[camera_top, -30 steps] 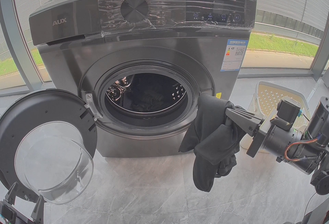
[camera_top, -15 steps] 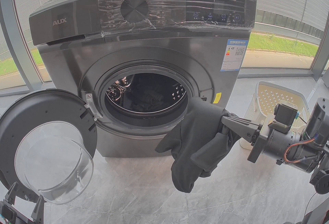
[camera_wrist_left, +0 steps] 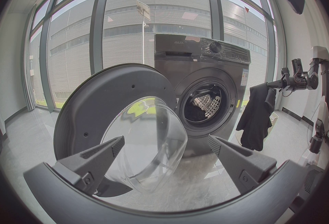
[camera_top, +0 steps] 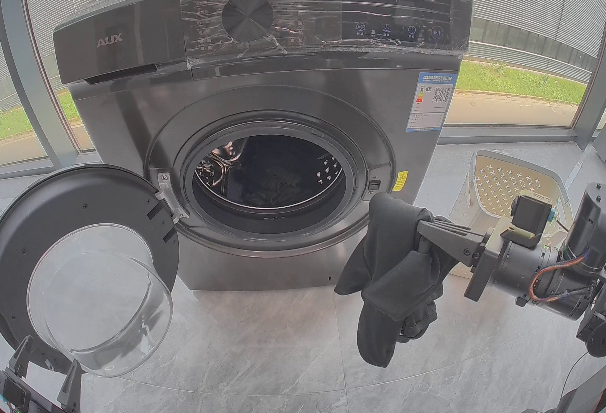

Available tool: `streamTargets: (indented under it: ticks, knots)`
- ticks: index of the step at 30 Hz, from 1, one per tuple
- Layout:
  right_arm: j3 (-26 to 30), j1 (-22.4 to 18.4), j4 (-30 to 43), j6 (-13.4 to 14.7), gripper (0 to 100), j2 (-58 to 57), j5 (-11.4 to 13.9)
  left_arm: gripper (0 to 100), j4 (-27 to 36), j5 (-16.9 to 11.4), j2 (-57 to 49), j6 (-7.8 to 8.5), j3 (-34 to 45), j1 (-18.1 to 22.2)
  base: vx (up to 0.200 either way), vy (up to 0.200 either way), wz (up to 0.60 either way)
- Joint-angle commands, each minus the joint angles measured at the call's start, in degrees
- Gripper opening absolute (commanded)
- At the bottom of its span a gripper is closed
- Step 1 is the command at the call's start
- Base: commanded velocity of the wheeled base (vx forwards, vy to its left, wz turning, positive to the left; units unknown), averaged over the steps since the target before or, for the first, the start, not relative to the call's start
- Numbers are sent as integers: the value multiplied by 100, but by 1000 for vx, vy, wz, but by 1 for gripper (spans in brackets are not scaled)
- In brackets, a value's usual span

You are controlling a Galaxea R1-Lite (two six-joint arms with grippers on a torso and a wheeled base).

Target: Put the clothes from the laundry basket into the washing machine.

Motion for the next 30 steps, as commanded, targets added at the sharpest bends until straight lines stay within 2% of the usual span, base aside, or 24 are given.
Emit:
streamTargets:
  ticks: [1,4,17,18,20,23,26,28,30]
  knots:
    - [8,-15,-4,19,0,-132,21,100,0,8,-93,-4,92,0,0,0,600]
    - [79,2,-4,36,0,-132,30,100,0,-1,-93,-4,92,0,0,0,600]
    - [132,81,-4,28,0,-141,39,100,0,-1,-93,-4,92,0,0,0,0]
    - [219,99,-13,1,0,-141,39,100,0,-1,-93,-39,92,0,0,0,0]
    - [255,169,-31,-34,0,-141,39,100,0,-10,-93,22,92,0,0,0,0]
    - [255,319,-75,-157,0,-141,21,100,-9,-36,-93,13,92,0,0,0,0]
    - [219,424,-101,-447,0,-88,-14,100,0,-62,-93,84,92,9,0,0,0]
    - [193,547,-119,-517,0,-53,-40,100,0,-106,-93,224,92,9,0,0,0]
    - [114,706,-127,-517,0,-18,-154,100,0,-291,-93,312,92,0,0,0,0]
